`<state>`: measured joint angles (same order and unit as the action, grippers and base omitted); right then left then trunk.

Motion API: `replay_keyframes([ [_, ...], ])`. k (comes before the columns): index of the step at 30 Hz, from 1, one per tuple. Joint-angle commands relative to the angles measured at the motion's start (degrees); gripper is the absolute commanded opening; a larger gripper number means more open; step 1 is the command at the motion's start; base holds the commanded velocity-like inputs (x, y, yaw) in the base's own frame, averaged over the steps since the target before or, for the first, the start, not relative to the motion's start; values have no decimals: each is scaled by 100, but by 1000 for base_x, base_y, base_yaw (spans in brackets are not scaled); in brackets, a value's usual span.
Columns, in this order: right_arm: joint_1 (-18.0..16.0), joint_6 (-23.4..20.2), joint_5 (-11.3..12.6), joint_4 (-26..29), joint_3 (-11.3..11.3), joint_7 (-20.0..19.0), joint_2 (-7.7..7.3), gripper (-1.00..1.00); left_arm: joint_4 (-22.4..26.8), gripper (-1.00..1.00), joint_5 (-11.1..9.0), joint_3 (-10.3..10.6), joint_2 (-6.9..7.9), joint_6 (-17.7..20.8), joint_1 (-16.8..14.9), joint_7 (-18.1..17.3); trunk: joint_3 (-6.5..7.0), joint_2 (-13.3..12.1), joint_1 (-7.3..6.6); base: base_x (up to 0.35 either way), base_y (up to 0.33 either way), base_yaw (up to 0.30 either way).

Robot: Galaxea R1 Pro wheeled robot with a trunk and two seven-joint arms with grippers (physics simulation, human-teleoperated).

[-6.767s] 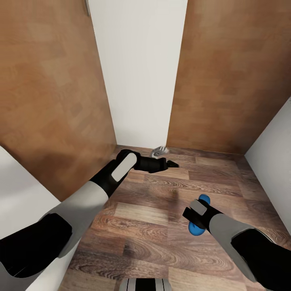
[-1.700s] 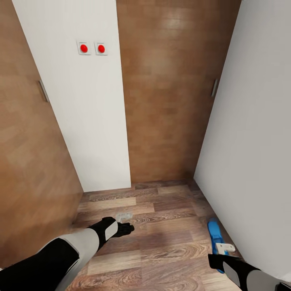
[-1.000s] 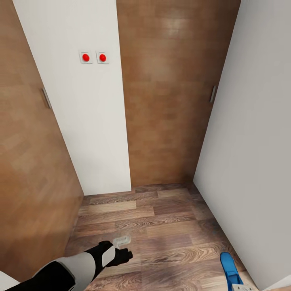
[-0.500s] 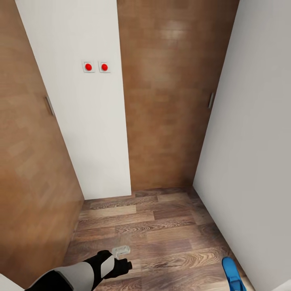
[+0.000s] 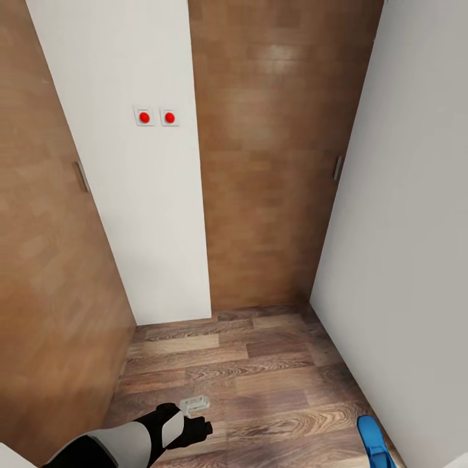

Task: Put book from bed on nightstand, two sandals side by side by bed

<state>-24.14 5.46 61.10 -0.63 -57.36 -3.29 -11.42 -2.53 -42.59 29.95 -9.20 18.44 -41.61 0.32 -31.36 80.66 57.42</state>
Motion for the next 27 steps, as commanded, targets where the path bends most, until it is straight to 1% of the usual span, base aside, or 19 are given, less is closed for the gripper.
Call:
replay_keyframes([
  [1,-3,-5,68,-8,-39,-48,2,-100,-11,100,-58,46,-3,11,-6,3,13,-39,-23,0,0,-55],
  [4,-3,-97,68,-8,-39,-43,5,-100,-11,100,-57,46,-3,11,-5,3,67,-159,-89,0,0,-178],
  [10,-3,-401,68,-8,-39,-48,0,-100,-11,100,-57,46,-3,11,-5,11,175,-399,-221,0,0,-268],
  [27,-3,-492,68,-8,-39,-49,0,-100,-11,100,-57,46,-4,16,-5,7,480,-1081,-594,0,0,-298],
])
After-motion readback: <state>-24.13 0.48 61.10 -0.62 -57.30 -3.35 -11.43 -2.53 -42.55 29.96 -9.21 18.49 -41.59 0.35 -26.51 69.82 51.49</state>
